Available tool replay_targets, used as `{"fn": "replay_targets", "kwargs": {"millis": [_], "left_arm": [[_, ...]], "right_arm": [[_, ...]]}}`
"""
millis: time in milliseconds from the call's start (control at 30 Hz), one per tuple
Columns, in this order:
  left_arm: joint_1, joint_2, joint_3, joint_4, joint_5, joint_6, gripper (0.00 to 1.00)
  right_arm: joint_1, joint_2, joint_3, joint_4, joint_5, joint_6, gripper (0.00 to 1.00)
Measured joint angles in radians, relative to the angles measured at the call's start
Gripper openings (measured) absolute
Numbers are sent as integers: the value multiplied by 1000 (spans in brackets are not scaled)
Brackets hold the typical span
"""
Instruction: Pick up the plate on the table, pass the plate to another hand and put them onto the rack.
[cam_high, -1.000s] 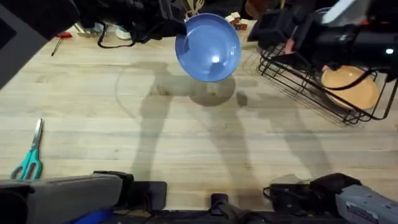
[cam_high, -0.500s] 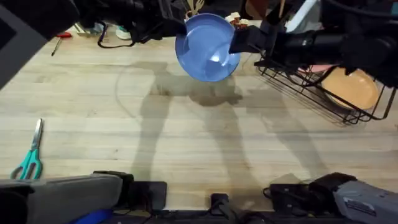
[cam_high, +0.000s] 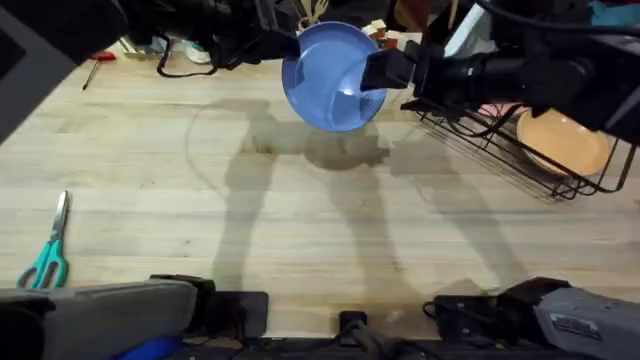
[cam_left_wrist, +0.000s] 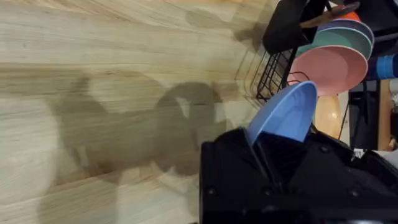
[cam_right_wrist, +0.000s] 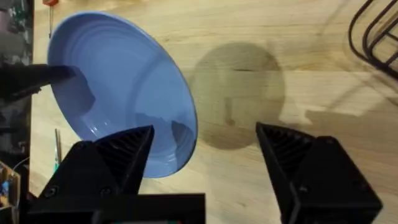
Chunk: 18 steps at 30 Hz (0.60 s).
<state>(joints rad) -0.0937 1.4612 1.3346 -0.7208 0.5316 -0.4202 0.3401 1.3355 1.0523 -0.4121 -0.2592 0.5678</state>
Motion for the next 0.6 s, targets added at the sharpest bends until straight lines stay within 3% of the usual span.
{"fn": "replay_targets", "kwargs": {"millis": [100,433,600], "left_arm": [[0,0,0,0,0,0,41],[0,0,0,0,0,0,41],[0,0,0,0,0,0,41]], "right_arm": [[0,4,0,11,0,0,990],[0,7,0,35,0,4,833],[0,7,0,36,0,8,586]]}}
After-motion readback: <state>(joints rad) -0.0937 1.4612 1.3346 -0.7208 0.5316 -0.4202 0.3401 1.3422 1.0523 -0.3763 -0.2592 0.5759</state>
